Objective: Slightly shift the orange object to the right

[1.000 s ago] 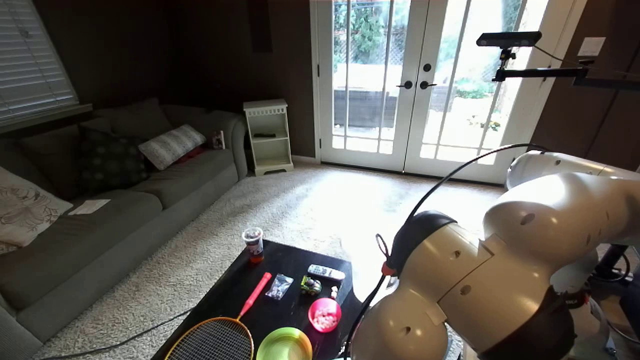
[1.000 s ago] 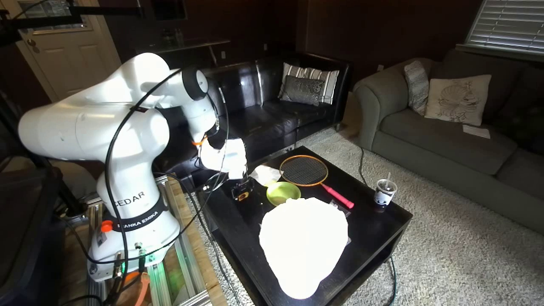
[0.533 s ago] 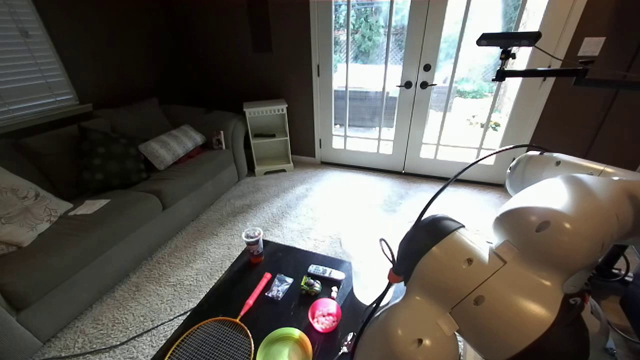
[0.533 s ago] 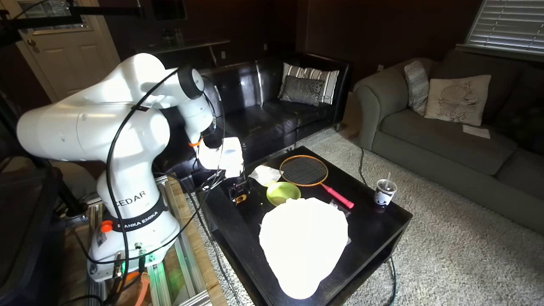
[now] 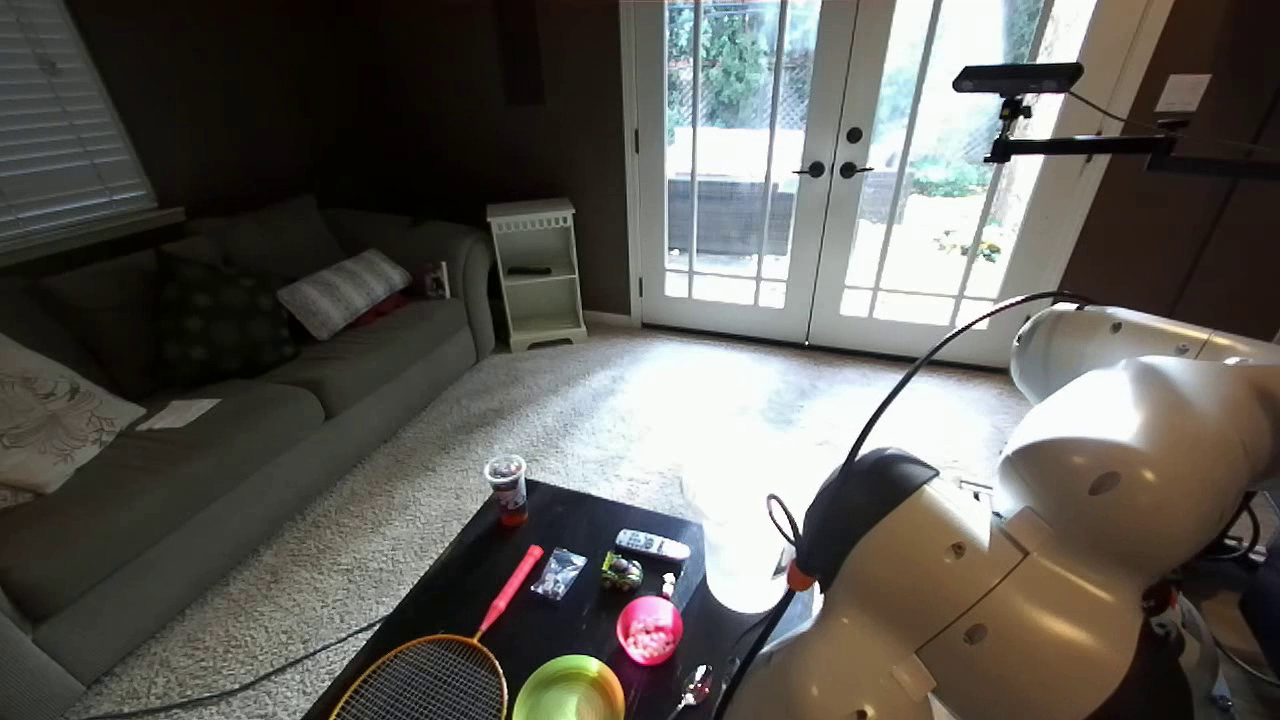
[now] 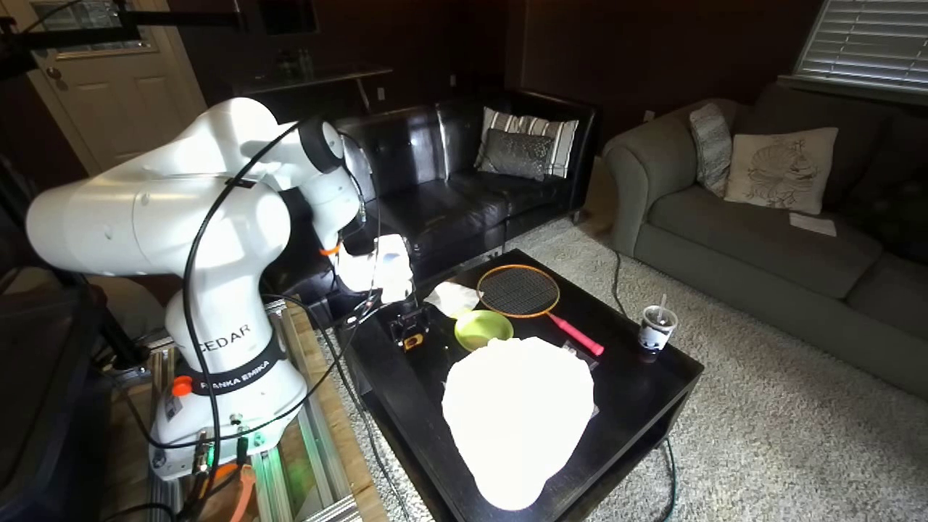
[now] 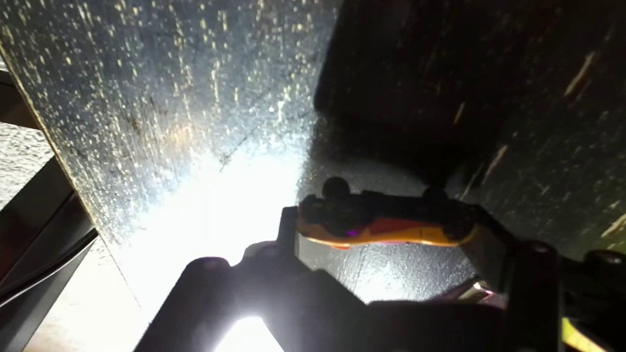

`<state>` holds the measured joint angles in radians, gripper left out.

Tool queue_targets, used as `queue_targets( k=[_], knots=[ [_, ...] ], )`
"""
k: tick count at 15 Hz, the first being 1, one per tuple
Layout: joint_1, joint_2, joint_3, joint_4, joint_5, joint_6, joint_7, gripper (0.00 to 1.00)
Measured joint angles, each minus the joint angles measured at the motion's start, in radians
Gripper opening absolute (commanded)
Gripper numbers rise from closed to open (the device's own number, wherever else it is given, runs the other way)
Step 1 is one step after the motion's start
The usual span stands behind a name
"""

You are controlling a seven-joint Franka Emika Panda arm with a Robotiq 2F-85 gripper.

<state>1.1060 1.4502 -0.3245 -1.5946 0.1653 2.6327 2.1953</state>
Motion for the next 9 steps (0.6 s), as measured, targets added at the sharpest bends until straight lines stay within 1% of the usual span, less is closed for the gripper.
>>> queue_targets(
  k=[6, 9],
  knots=[
    [0.025, 0.035, -0.028, 0.051, -0.069, -0.061, 0.118, 0.58],
    [0.031, 0.035, -0.035, 0.055, -0.116, -0.082, 0.167, 0.58]
  ],
)
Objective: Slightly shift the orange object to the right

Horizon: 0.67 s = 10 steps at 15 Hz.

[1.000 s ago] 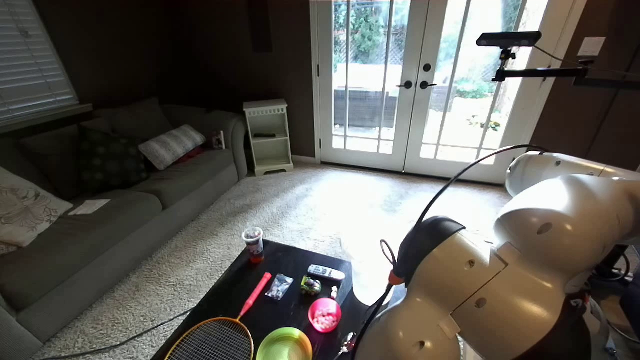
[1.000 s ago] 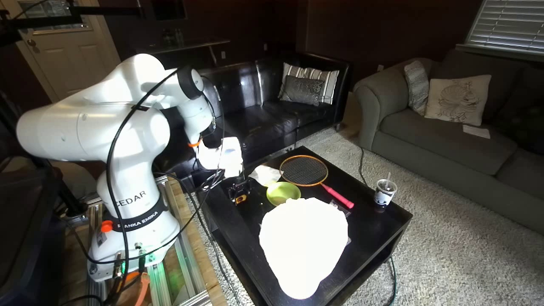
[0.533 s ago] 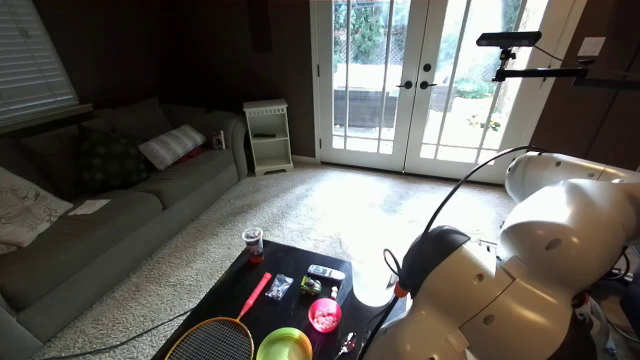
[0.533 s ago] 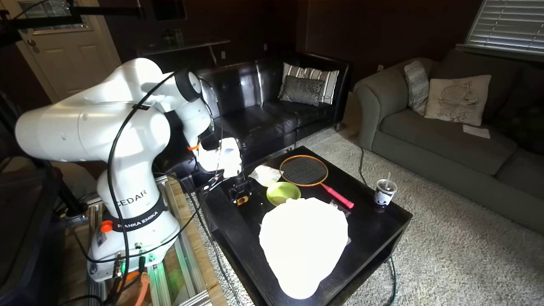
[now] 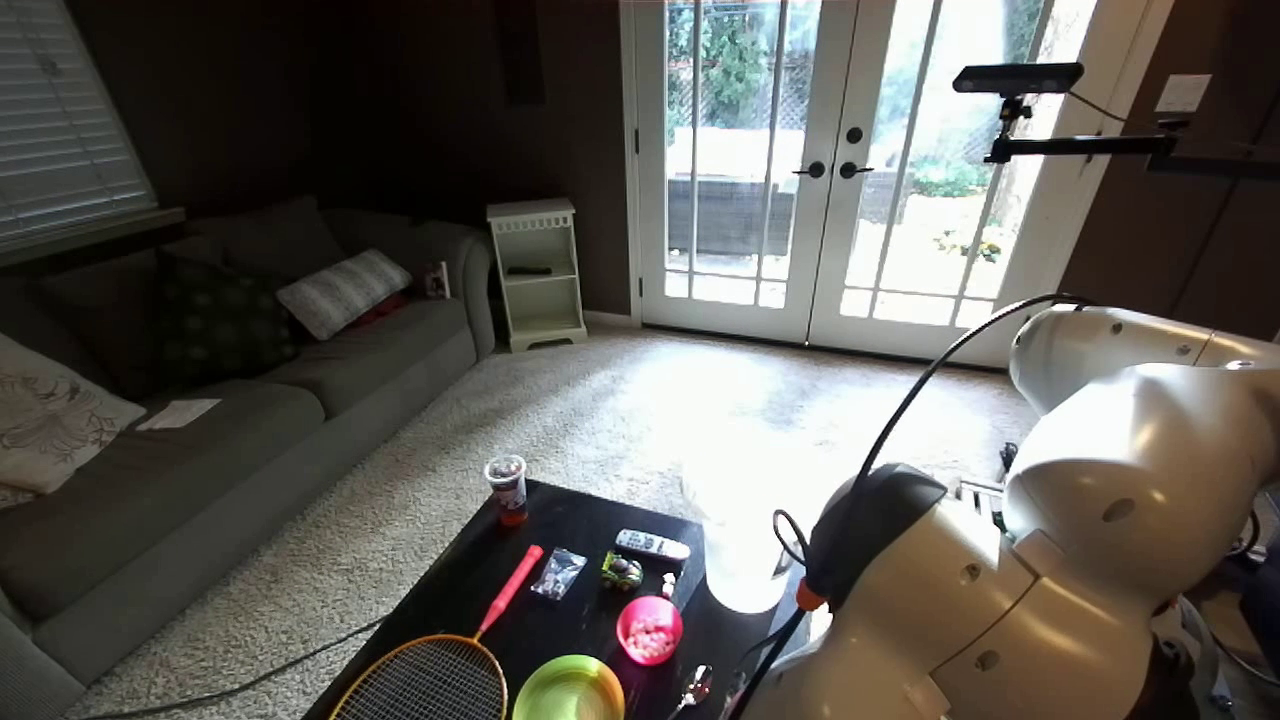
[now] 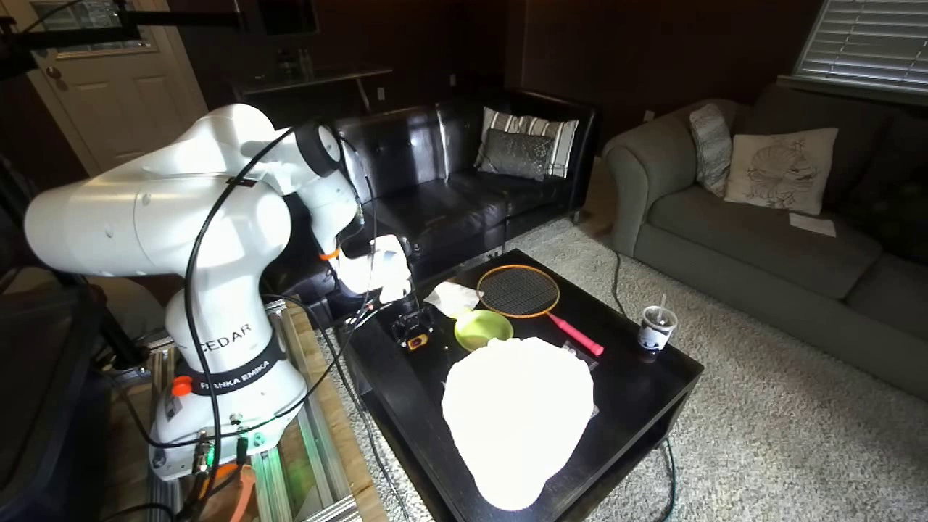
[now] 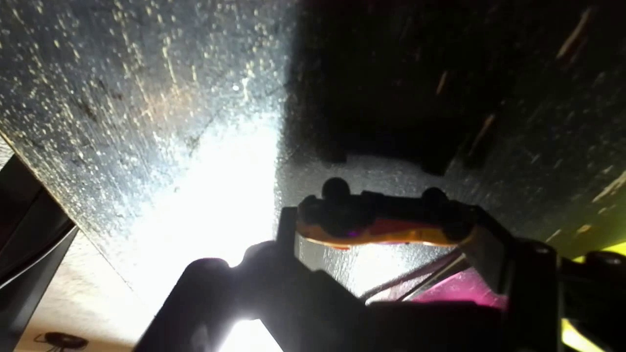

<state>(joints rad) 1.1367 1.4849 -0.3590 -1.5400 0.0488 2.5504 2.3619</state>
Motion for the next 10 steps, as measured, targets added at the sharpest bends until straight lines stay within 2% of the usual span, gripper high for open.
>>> queue_targets(
  k=[10],
  knots=[
    [0.016, 0.000, -0.006, 0.000, -0.121, -0.081, 0.095, 0.58]
  ],
)
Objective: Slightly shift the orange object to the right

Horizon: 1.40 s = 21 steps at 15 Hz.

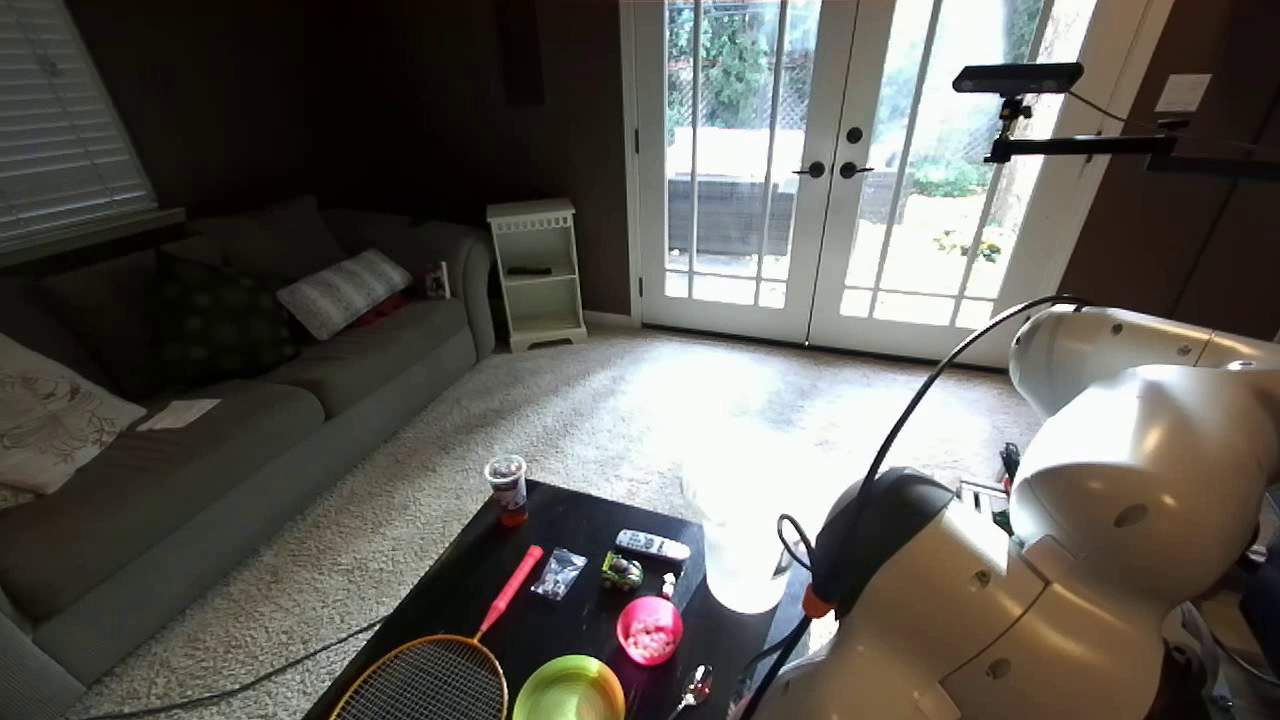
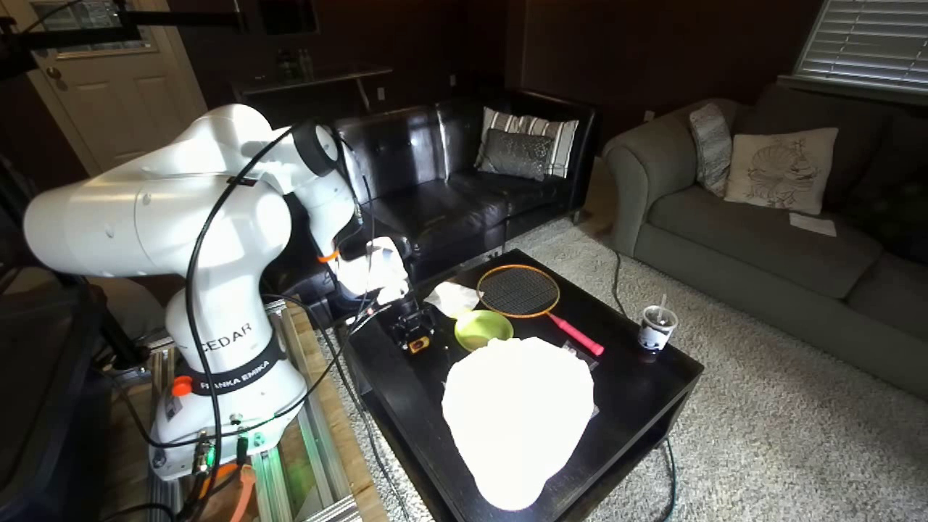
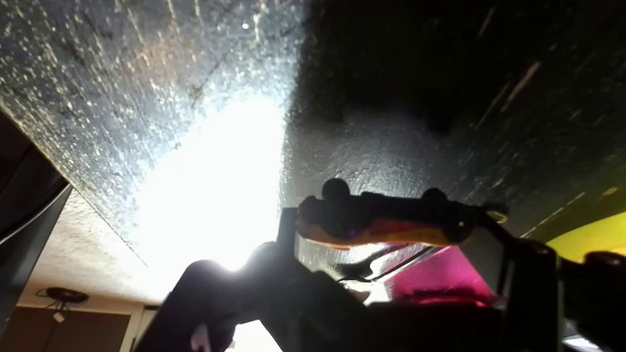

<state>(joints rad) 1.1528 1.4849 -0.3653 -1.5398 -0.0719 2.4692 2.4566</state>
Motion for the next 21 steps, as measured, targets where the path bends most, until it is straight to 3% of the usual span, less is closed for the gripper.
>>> queue_targets(
  k=[4, 9, 20, 21],
  knots=[
    [-0.001, 0.000, 0.010, 0.000, -0.031, -0.022, 0.018, 0.58],
    [-0.024, 0.000, 0.055, 0.022, -0.151, -0.088, 0.089, 0.58],
    [-0.162, -0.002, 0.172, 0.063, -0.306, -0.139, 0.189, 0.58],
    [-0.169, -0.002, 0.177, 0.065, -0.312, -0.143, 0.194, 0.64]
  ],
)
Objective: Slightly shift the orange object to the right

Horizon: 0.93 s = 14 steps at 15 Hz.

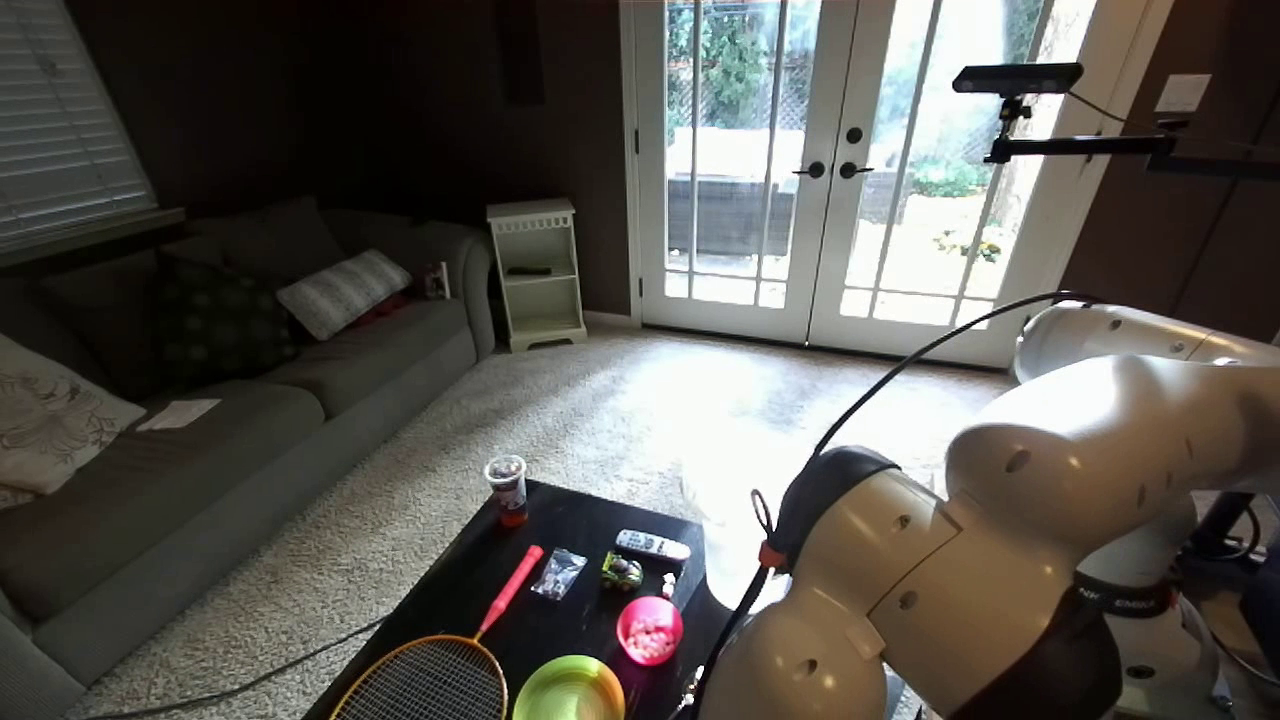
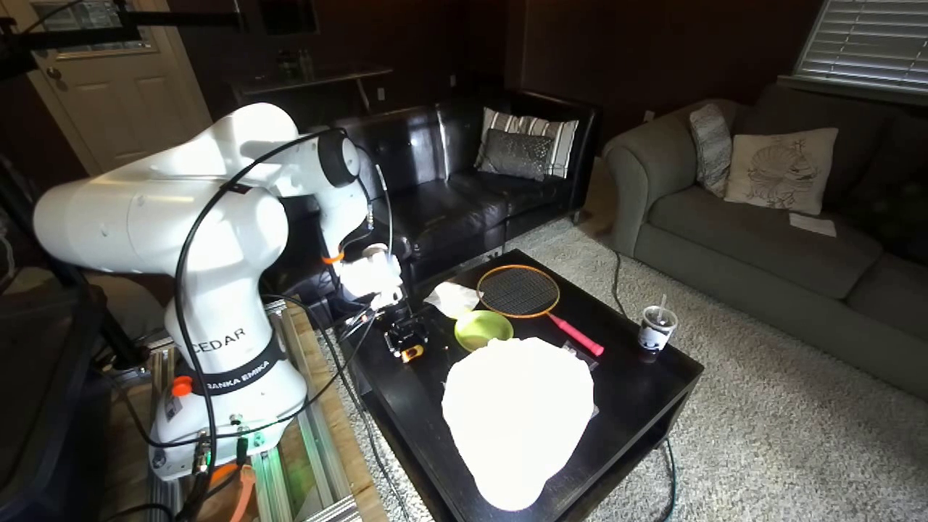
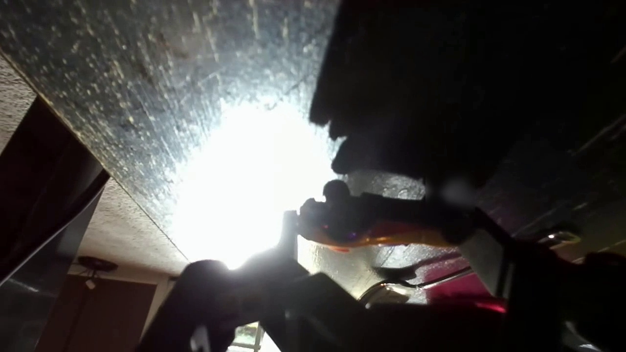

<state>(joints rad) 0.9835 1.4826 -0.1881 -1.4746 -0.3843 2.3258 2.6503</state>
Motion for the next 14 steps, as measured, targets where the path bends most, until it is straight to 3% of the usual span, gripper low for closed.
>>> queue_targets(
  k=[1, 2, 5, 14],
  knots=[
    [-0.005, 0.000, 0.004, 0.002, -0.002, -0.005, 0.004, 0.84],
    [-0.009, 0.000, 0.007, 0.003, -0.004, -0.008, 0.008, 0.92],
    [-0.016, 0.000, 0.014, 0.005, -0.006, -0.012, 0.014, 0.99],
    [-0.029, 0.000, 0.010, 0.027, 0.012, -0.011, 0.023, 1.00]
  ],
)
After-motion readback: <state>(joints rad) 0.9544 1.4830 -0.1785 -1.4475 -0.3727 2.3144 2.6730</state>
